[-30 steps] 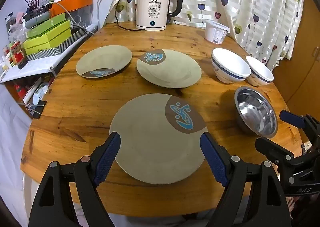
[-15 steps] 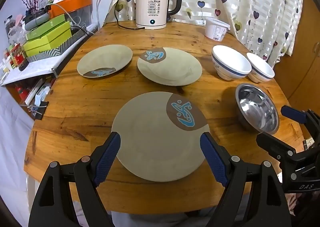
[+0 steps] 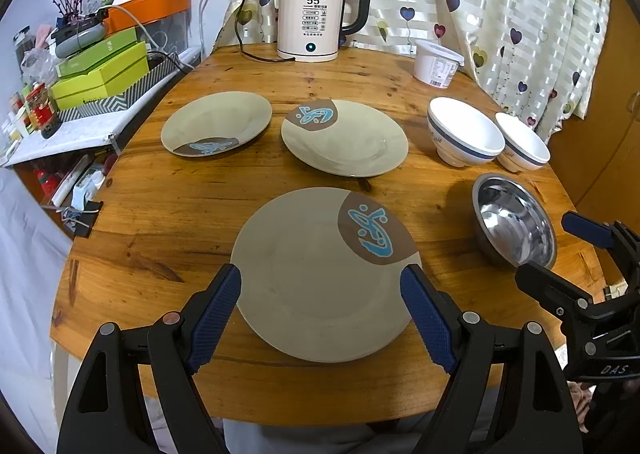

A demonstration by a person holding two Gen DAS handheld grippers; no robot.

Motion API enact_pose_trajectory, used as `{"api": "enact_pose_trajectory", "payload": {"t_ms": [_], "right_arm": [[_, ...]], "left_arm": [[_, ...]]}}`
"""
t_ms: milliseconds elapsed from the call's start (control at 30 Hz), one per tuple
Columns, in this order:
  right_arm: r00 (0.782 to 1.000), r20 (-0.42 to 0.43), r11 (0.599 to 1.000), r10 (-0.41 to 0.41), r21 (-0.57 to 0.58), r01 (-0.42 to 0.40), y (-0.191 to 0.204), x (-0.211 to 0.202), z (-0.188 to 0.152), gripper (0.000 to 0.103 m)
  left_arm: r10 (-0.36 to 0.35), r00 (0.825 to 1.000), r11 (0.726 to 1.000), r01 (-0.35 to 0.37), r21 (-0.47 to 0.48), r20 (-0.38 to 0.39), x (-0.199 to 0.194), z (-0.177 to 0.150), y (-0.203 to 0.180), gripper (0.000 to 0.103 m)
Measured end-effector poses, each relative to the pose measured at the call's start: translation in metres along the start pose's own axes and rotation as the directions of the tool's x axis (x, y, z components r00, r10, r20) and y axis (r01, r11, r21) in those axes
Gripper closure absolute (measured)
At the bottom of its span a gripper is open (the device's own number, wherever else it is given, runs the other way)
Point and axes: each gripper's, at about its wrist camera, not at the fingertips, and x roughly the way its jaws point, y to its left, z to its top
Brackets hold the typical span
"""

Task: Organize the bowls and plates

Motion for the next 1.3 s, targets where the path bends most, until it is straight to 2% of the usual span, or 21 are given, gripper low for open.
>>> {"api": "enact_pose_trajectory", "payload": {"t_ms": [500, 1300], "right_arm": [[1.0, -0.003, 1.0, 0.003, -0.01, -0.003, 0.0011, 0.0026, 0.0035, 0.0], [0.999, -0.018, 0.999, 0.041, -0.013, -0.041, 0.0043, 0.0075, 0.0023, 0.0]], "left_arm": [[0.031, 0.999, 0.999, -0.031, 0.016, -0.012, 0.0035, -0.0013, -0.0002, 0.021], [0.041, 0.999, 0.999, -0.041, 0.009, -0.005, 0.0055, -0.0005, 0.003, 0.021]]}}
